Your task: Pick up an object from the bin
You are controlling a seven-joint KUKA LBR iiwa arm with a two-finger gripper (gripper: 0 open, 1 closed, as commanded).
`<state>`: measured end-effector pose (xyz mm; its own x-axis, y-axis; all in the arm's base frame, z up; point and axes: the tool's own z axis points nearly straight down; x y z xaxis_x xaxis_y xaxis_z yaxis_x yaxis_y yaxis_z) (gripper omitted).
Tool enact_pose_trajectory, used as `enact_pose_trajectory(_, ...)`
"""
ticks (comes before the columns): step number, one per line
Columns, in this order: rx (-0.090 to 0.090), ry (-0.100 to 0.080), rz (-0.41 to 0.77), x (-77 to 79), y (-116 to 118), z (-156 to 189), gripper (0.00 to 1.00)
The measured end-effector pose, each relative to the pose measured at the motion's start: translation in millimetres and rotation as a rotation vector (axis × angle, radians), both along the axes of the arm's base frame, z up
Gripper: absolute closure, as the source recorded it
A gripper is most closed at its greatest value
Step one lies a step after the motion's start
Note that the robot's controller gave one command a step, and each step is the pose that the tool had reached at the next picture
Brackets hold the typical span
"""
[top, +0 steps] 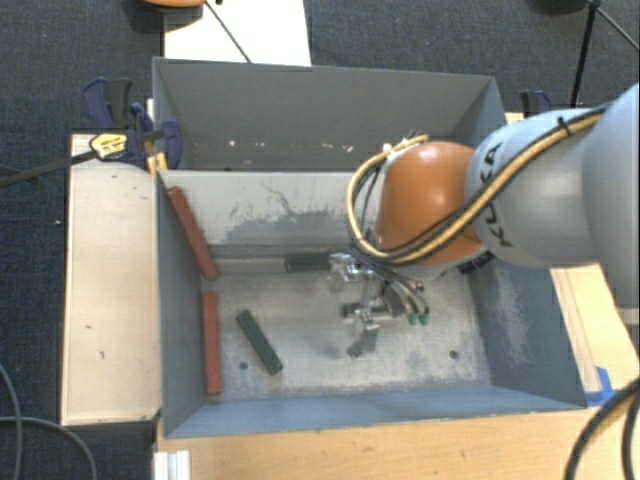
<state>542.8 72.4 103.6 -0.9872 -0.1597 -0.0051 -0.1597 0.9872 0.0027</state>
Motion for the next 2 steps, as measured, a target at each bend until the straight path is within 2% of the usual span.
enact_pose_trajectory(1,-0.002,0.002,-0.041,11.3,-44.7,-8.9,0.0)
enact_pose_trajectory(2,-0.003,0.0,-0.024,13.3,-49.9,6.0,0.0)
